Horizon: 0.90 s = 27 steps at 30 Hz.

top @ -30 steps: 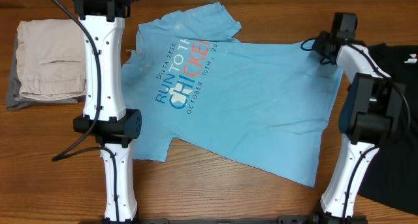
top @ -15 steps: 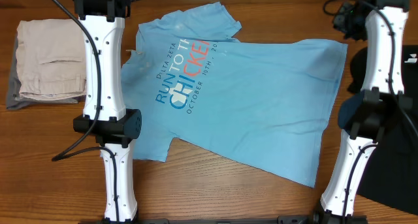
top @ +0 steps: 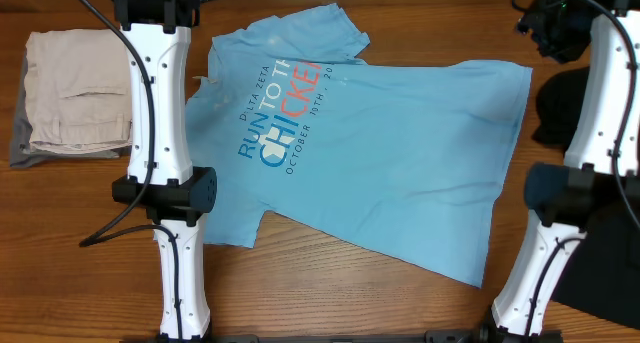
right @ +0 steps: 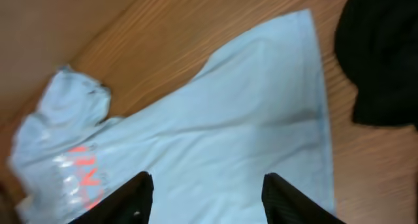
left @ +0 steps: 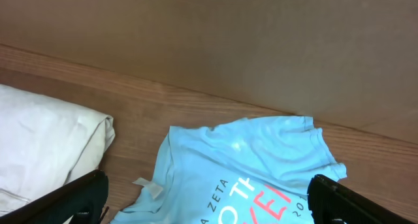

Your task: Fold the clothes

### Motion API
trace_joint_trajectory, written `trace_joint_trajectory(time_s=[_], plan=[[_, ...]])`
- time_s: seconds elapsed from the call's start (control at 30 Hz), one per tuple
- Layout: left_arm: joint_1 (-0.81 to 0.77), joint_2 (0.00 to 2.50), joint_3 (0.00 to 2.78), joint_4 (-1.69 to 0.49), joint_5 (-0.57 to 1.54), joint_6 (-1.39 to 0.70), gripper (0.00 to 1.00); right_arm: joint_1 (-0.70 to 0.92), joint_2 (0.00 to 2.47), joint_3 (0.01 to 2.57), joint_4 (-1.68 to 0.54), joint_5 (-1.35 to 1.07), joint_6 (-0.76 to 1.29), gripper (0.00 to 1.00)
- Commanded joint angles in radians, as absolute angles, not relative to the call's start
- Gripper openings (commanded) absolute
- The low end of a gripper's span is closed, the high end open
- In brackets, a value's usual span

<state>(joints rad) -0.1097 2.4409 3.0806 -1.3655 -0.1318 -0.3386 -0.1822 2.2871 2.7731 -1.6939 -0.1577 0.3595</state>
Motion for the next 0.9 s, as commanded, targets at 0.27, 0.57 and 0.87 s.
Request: trace_joint_trajectory(time_s=[0.27, 0.57, 0.87], plan=[[-0.111, 2.449, 3.078, -1.365, -0.138, -0.348, 1.0, -0.101, 1.919, 2.27, -1.694, 0.03, 0.345, 0.59], [-0.112, 2.449, 3.078, -1.365, -0.138, -0.348, 1.0, -0.109, 1.782, 1.82, -1.678, -0.054, 0.355, 0.47], [-0.111, 2.449, 3.078, -1.365, -0.138, -0.348, 1.0, -0.107, 1.356, 1.359, -1.479, -0.16, 0.466, 0.53]])
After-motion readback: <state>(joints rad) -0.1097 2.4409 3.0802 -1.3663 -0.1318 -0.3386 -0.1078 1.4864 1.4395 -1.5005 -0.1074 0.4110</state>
